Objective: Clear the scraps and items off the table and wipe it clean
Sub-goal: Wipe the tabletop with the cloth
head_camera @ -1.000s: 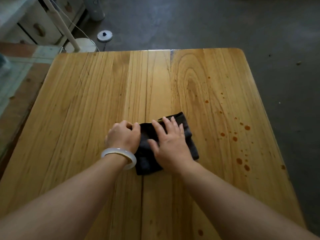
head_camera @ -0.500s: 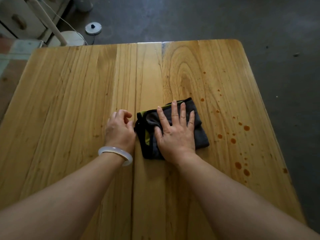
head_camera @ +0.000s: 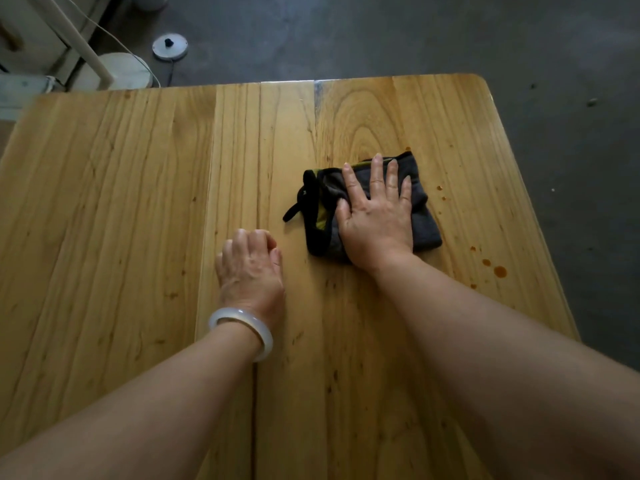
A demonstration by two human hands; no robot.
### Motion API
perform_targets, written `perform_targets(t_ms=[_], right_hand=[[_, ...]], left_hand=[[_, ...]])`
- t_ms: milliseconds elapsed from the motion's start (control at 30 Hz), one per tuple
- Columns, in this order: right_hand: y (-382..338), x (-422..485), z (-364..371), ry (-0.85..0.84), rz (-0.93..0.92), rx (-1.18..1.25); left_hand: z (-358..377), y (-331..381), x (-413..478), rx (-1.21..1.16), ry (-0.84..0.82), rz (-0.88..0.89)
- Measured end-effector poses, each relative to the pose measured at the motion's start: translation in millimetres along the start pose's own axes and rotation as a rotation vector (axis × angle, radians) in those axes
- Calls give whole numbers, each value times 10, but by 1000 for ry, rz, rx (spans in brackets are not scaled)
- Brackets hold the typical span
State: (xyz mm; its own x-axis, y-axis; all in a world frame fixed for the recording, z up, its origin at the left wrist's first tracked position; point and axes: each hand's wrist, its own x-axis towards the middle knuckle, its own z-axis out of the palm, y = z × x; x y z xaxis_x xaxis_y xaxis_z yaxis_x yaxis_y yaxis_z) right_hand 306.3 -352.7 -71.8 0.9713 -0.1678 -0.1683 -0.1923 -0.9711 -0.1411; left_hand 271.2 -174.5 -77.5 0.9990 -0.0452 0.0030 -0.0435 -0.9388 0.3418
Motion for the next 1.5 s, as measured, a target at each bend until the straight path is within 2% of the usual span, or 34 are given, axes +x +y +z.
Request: perform_targets(t_ms=[400,700,833,900,1067,1500], right_hand=[[258,529,-148,7,41,-16],[121,17,-48,2,62,10],[11,-368,70,52,51,100],[-42,-464,139,131,47,137],[-48,-410,202,223,1,112],[-188,562,-49,60,-89,53]], left_hand=[[73,-15,3,94,49,26],[89,-30,7,106,7,19],[75,-13,-8,93,16,24],[80,-22,-8,84,26,34],[96,-31,7,84,57,43],[118,-31,7,129,88,49]])
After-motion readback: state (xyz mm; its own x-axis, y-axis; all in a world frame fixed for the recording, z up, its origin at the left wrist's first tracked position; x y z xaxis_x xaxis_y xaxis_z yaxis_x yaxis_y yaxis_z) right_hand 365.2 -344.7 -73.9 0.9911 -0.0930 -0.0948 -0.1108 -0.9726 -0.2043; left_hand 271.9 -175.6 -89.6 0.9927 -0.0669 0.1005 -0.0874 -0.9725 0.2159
